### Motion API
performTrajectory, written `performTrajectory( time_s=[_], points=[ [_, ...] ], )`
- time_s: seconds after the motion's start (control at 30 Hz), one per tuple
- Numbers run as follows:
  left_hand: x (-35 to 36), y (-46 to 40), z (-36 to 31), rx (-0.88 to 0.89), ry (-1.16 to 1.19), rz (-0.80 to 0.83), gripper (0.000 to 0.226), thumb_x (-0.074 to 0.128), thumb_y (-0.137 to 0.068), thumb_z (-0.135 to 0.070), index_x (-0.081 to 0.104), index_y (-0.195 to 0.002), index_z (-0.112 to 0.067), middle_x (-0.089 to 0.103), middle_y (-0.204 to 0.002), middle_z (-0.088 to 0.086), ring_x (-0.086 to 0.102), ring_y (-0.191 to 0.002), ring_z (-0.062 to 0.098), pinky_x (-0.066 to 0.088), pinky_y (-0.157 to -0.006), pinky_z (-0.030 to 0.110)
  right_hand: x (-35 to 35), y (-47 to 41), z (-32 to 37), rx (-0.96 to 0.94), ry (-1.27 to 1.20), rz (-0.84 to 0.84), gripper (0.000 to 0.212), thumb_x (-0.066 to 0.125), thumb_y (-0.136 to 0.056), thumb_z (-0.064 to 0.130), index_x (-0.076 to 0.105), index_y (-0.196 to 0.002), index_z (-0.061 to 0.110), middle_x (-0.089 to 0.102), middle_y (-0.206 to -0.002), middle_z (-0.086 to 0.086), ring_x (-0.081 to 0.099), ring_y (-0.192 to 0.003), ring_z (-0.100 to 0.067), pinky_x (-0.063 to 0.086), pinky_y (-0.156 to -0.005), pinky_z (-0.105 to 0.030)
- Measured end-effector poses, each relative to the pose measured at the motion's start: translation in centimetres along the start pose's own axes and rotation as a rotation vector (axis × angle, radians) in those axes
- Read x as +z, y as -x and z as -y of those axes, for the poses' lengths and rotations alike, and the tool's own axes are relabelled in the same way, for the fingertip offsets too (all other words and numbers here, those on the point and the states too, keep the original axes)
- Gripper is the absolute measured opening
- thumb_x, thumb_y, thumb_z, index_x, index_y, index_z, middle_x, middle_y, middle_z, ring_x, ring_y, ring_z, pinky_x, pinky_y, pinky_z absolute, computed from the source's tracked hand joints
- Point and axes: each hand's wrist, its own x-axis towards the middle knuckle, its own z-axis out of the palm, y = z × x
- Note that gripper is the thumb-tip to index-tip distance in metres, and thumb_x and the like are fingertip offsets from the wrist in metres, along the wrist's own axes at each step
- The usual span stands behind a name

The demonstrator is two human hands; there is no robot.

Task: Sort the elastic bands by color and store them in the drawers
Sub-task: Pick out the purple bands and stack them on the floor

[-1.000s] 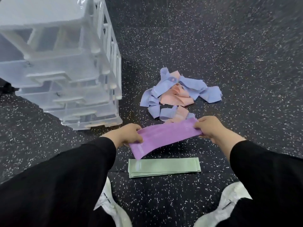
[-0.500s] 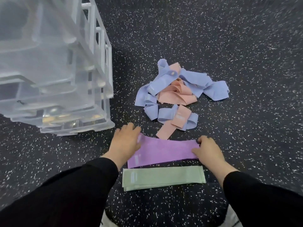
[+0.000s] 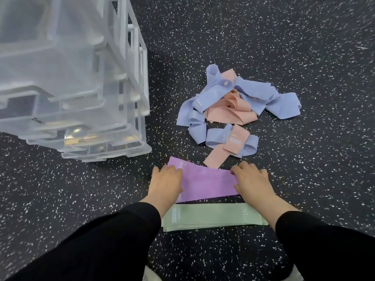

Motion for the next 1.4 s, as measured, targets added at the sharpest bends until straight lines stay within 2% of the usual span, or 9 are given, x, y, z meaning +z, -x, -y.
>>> performTrajectory(
  time_s=[0.1,0.2,0.33,0.53,0.67,0.8,1.07,1.3,1.4],
  points=[
    [-0.5,-0.2,0.3,0.021,0.009,0.003,0.023,0.060,-0.096,-0.038,0.063,-0.113,-0.022,0.057,-0.115,0.002,0.053,-0.111,0.026,0.037,-0.096,0.044,0.0,-0.2,0.1,0.002,0.005,0.011,0.038,0.058,-0.091,0.020,0.052,-0.128,0.030,0.051,-0.122,0.003,0.051,-0.108,-0.020,0.039,-0.088,-0.040],
    [-1.1,-0.9,1.2,0.024,0.308,0.024,0.006,0.059,-0.090,-0.027,0.055,-0.088,-0.022,0.059,-0.094,-0.003,0.058,-0.096,0.024,0.041,-0.090,0.039,-0.1,-0.4,-0.2,-0.005,-0.029,0.025,0.039,0.059,-0.092,0.021,0.051,-0.129,0.031,0.050,-0.125,0.003,0.050,-0.111,-0.020,0.037,-0.091,-0.040],
    [-2.8,-2.0,2.1,-0.036,0.657,0.097,0.001,0.059,-0.090,-0.021,0.060,-0.091,-0.021,0.067,-0.084,-0.003,0.066,-0.077,0.022,0.050,-0.075,0.031,-0.4,-0.4,-0.4,-0.011,-0.068,0.033,0.034,0.056,-0.096,0.028,0.051,-0.130,0.032,0.049,-0.127,0.004,0.048,-0.115,-0.020,0.035,-0.093,-0.040],
    [-3.1,-2.4,2.3,-0.031,0.412,0.093,0.029,0.062,-0.092,-0.037,0.060,-0.118,-0.022,0.056,-0.112,0.000,0.057,-0.095,0.024,0.046,-0.085,0.038,-0.2,-0.2,-0.7,-0.029,-0.112,0.048,0.041,0.063,-0.089,0.038,0.052,-0.129,0.033,0.048,-0.125,0.006,0.046,-0.112,-0.019,0.033,-0.094,-0.040],
    [-1.7,-1.2,2.4,-0.252,0.612,-0.006,0.050,0.060,-0.089,-0.064,0.044,-0.106,-0.020,0.059,-0.085,0.000,0.057,-0.075,0.022,0.040,-0.062,0.034,-0.1,-0.2,-0.6,-0.057,-0.122,0.039,0.044,0.063,-0.090,0.049,0.051,-0.130,0.035,0.048,-0.125,0.007,0.046,-0.112,-0.018,0.034,-0.097,-0.041],
    [-1.2,-0.8,2.7,-0.243,0.590,0.101,0.055,0.060,-0.085,-0.072,0.047,-0.100,-0.021,0.060,-0.083,-0.002,0.058,-0.077,0.019,0.042,-0.064,0.034,-0.2,-0.1,0.0,-0.076,-0.121,0.059,0.043,0.065,-0.089,0.051,0.052,-0.127,0.035,0.049,-0.124,0.006,0.047,-0.112,-0.019,0.034,-0.096,-0.041],
    [0.6,-0.2,2.5,-0.245,0.695,0.145,0.035,0.073,-0.088,-0.023,0.054,-0.116,-0.017,0.065,-0.095,0.000,0.063,-0.085,0.023,0.049,-0.071,0.033,-0.4,-0.1,0.6,-0.059,-0.057,0.042,0.028,0.062,-0.093,0.043,0.054,-0.117,0.033,0.050,-0.118,0.005,0.047,-0.109,-0.019,0.032,-0.093,-0.040],
    [0.2,1.0,2.8,-0.229,1.003,0.118,0.017,0.066,-0.091,-0.020,0.064,-0.099,-0.006,0.068,-0.087,0.015,0.048,-0.058,0.011,0.036,-0.051,0.022,0.0,0.3,0.5,-0.045,-0.077,0.018,0.021,0.065,-0.091,0.040,0.061,-0.110,0.031,0.048,-0.121,0.005,0.044,-0.109,-0.019,0.032,-0.096,-0.040],
    [-0.2,1.3,3.3,-0.214,1.214,0.138,0.014,0.069,-0.088,-0.022,0.066,-0.094,-0.010,0.067,-0.079,0.012,0.054,-0.066,0.014,0.042,-0.062,0.025,-0.1,0.5,0.5,-0.038,-0.088,0.013,0.027,0.063,-0.092,0.039,0.057,-0.118,0.030,0.048,-0.126,0.005,0.045,-0.112,-0.019,0.033,-0.098,-0.041]
  ],
)
